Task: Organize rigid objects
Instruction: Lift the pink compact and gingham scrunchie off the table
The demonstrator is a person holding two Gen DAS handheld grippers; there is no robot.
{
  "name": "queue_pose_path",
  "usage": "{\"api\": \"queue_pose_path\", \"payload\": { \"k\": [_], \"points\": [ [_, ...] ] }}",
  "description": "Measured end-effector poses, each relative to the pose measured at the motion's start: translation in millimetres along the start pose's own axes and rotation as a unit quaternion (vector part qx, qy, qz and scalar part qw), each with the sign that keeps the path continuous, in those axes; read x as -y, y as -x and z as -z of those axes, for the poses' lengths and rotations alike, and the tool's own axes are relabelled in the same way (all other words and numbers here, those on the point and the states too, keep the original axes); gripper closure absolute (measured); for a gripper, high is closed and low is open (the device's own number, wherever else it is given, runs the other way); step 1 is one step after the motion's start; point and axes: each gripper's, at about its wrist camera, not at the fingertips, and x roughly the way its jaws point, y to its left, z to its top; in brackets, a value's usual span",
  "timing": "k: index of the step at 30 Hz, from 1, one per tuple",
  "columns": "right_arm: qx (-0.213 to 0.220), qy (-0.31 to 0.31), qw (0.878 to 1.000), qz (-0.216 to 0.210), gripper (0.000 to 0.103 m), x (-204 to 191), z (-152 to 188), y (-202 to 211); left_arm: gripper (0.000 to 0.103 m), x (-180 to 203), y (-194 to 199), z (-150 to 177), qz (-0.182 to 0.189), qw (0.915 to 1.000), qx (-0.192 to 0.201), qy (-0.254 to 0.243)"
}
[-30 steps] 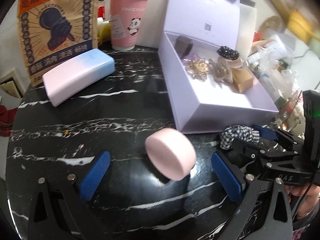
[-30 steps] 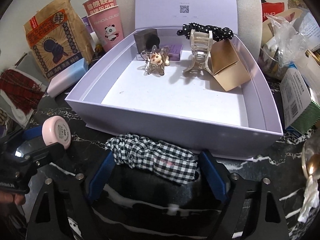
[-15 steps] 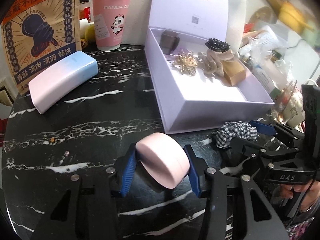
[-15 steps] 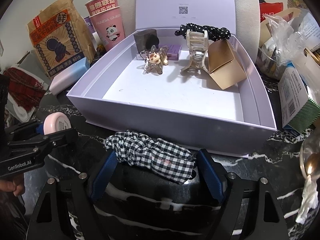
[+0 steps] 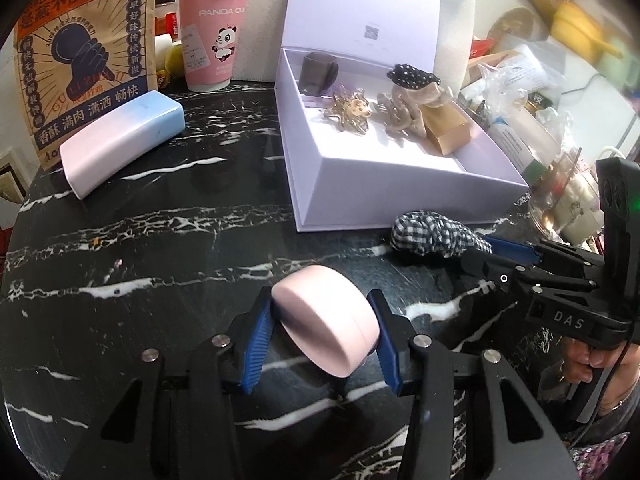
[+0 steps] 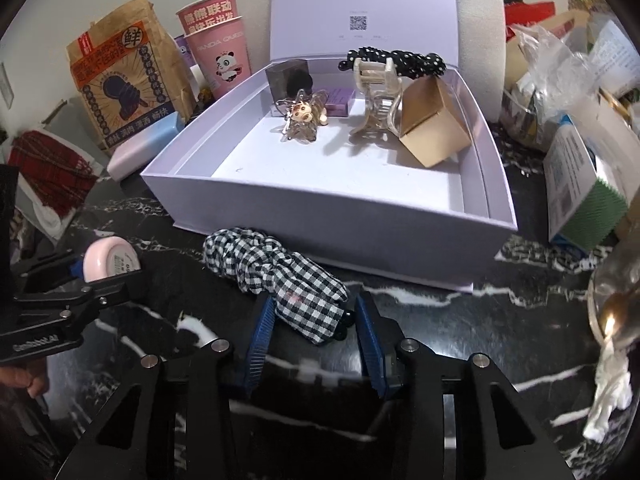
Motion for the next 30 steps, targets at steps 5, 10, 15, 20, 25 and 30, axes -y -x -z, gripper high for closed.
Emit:
{"api": "queue_pose_path", "payload": {
  "k": [5, 10, 15, 20, 25, 30],
  "points": [
    [-0.005, -0.002, 1.0, -0.018, 0.075, 2.4, 11.2, 8.5, 0.057, 6.1, 2.3, 6.0, 0.0, 1.0, -0.001, 0.001],
    [-0.009, 0.008, 1.0, -0.024, 0.078, -0.7, 26.2, 19.4, 0.057, 13.9, 5.0, 13.4, 0.002, 1.0, -0.002, -0.005],
    [0.001, 0.017, 0.999, -0.04, 0.077, -6.2, 37.2, 32.4, 0.057, 22.2, 6.9, 20.4, -0.003, 0.9999, -0.001, -0.015],
    [0.027, 0.012, 0.999, -0.021, 0.037, -2.1, 35.7, 39.9, 0.057, 24.4, 8.2, 23.5, -0.003, 0.9999, 0.001, -0.015],
    [0.011, 0.034, 0.999, -0.019, 0.037, -4.1, 23.2, 20.4, 0.057, 24.6, 9.1, 25.3, -0.005, 0.9999, 0.001, -0.014],
    [0.004, 0.067, 0.998, -0.013, 0.037, -13.4, 14.4, 4.9, 0.057, 23.0, 10.5, 26.7, -0.01, 0.9999, 0.004, -0.007]
  ]
}}
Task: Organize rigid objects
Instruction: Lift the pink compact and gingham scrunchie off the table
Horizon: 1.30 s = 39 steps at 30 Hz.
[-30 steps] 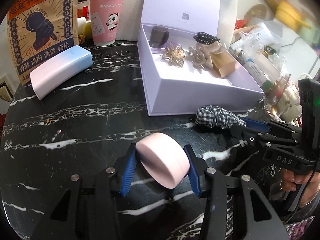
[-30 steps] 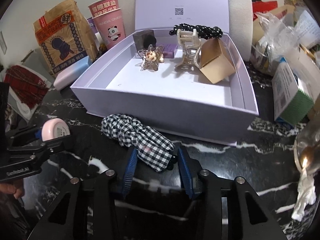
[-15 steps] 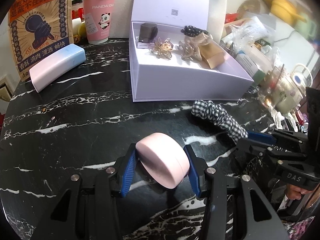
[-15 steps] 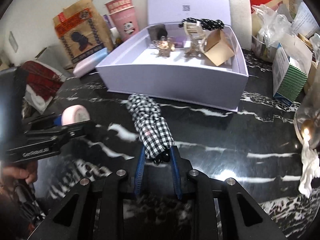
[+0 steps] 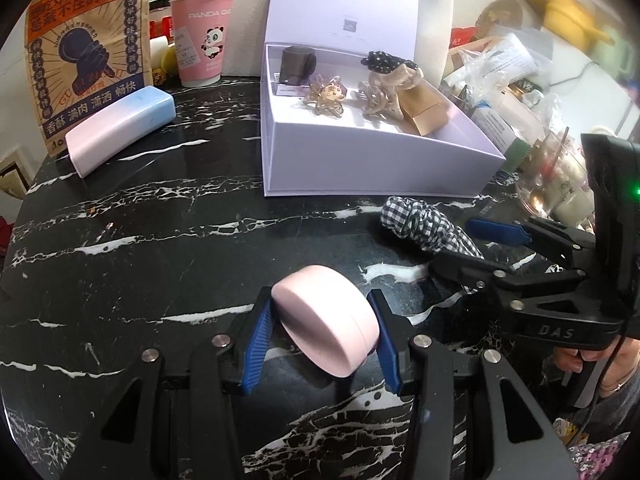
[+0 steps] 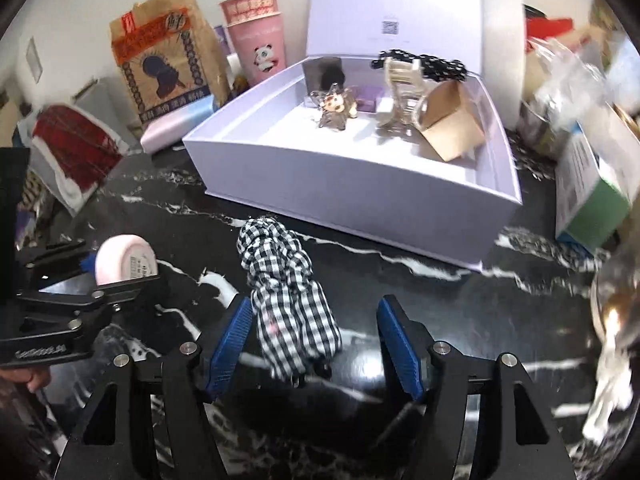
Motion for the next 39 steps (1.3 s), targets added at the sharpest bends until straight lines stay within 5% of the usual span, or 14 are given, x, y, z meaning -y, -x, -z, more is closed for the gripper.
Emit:
{"api": "queue_pose_path", "payload": {
  "k": [3, 5, 8, 22, 39],
  "points": [
    [0.001, 0.011, 1.0, 0.01, 0.05, -5.4, -2.0, -4.5, 0.057, -1.2, 0.7, 0.8, -0.001, 1.0, 0.001, 0.005],
    [0.001, 0.021, 1.0, 0.013, 0.071, -8.8, -2.9, -5.2, 0.057, -1.1, 0.8, 0.9, -0.001, 1.0, 0.002, 0.005],
    [0.002, 0.024, 1.0, 0.014, 0.077, -8.5, -2.9, -5.5, 0.057, -0.7, 0.6, 0.6, -0.002, 1.0, 0.002, 0.005],
    [0.016, 0.009, 1.0, 0.014, 0.079, -4.1, 5.4, 12.2, 0.057, 9.1, 4.2, -4.9, 0.012, 0.9999, 0.009, -0.004],
    [0.03, -0.019, 0.999, 0.028, 0.079, 16.7, 22.4, 61.9, 0.057, 69.9, 13.1, -24.7, 0.042, 0.9968, 0.021, -0.064]
  ]
}}
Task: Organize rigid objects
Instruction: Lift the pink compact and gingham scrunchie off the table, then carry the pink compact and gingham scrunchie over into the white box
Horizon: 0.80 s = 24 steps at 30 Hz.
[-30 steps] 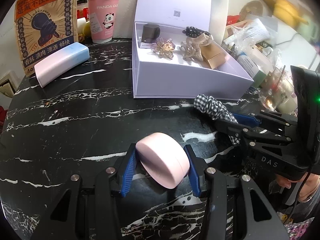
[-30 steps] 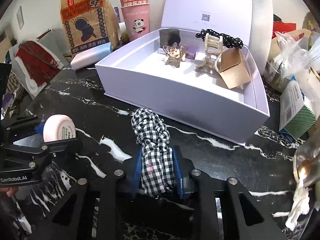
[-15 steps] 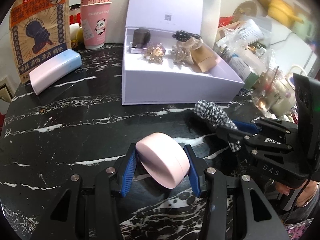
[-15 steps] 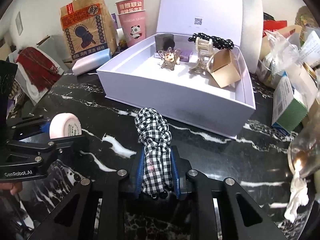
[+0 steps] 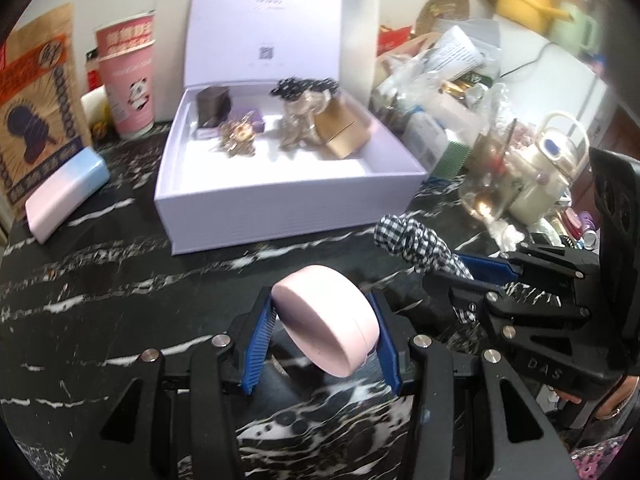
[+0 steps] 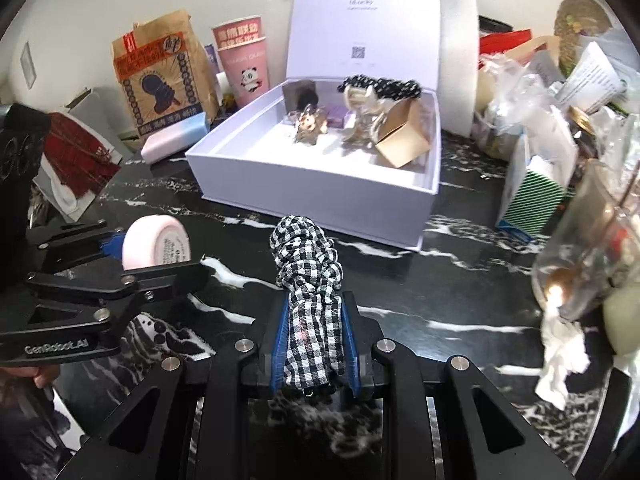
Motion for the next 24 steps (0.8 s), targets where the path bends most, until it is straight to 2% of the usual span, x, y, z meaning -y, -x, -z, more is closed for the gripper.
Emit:
{"api": "queue_pose_path", "payload": {
  "k": [10, 24],
  "points": [
    [0.015, 0.004, 1.0, 0.005, 0.079, 7.6, -4.2, 24.6, 0.057, 22.0, 10.7, -23.5, -0.006, 0.9995, 0.022, -0.022],
    [0.041, 0.021, 0.999, -0.001, 0.079, 16.4, -32.9, 33.3, 0.057, 29.6, 16.1, -61.2, -0.02, 0.9985, 0.04, -0.032]
  ]
}}
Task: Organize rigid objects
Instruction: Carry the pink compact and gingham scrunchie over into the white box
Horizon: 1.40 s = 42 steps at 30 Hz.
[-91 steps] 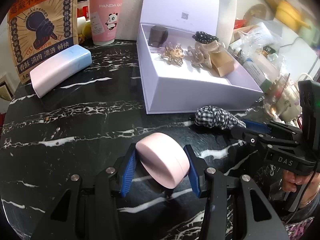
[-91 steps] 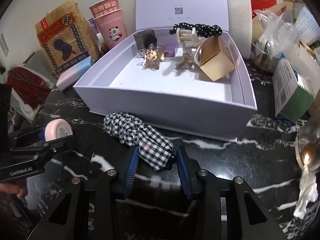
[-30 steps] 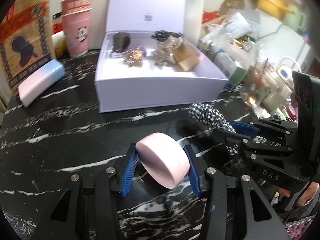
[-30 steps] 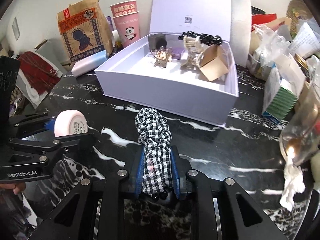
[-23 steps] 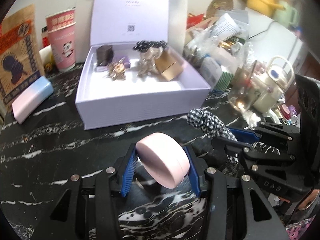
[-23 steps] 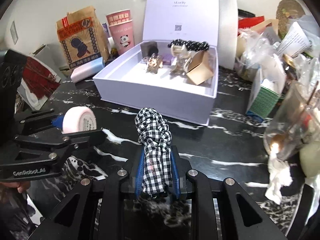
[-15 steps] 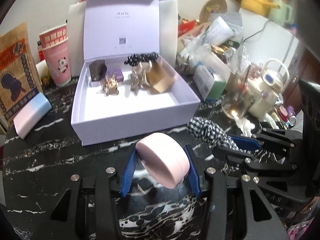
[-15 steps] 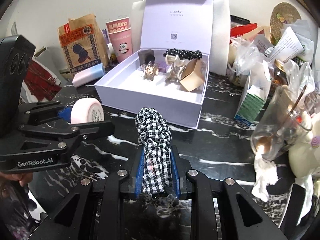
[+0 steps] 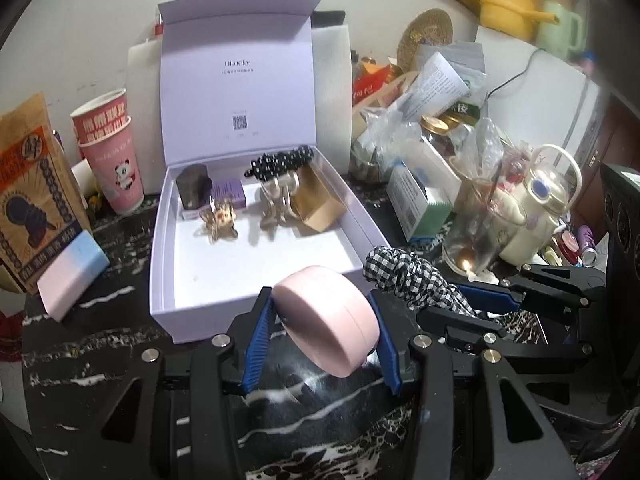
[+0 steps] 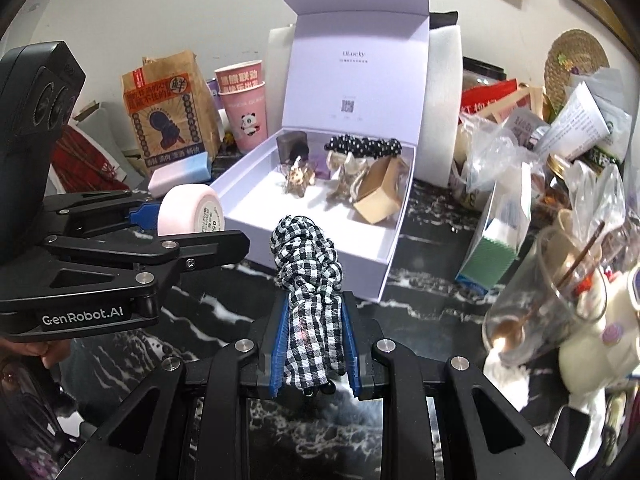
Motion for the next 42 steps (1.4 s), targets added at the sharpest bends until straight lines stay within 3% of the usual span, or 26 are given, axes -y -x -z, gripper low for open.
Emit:
{"api": "queue_pose_path", "payload": {
  "k": [42],
  "points": [
    [0.001, 0.017, 1.0, -0.008, 0.079, 47.5, -106.8, -88.3, 0.057, -70.1, -85.4, -97.3, -0.011, 0.9997, -0.017, 0.012]
  ]
}}
